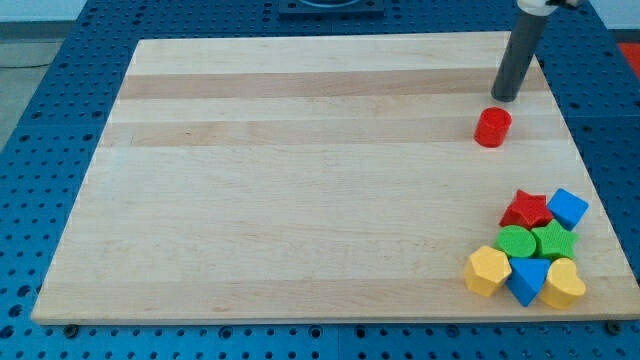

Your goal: Push the red circle into the red star

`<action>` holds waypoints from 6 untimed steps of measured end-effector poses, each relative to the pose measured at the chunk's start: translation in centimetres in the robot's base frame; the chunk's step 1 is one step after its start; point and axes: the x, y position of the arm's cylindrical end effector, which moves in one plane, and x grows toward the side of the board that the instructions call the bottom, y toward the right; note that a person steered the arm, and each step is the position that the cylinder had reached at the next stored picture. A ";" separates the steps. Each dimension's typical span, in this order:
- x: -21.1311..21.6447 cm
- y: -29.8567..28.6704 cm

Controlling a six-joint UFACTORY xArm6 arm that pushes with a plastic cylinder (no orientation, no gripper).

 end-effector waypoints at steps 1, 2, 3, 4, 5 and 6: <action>1.1 -0.9; 2.4 -2.2; 3.7 -3.0; 5.6 -3.0; 8.3 -3.0; 10.5 -3.0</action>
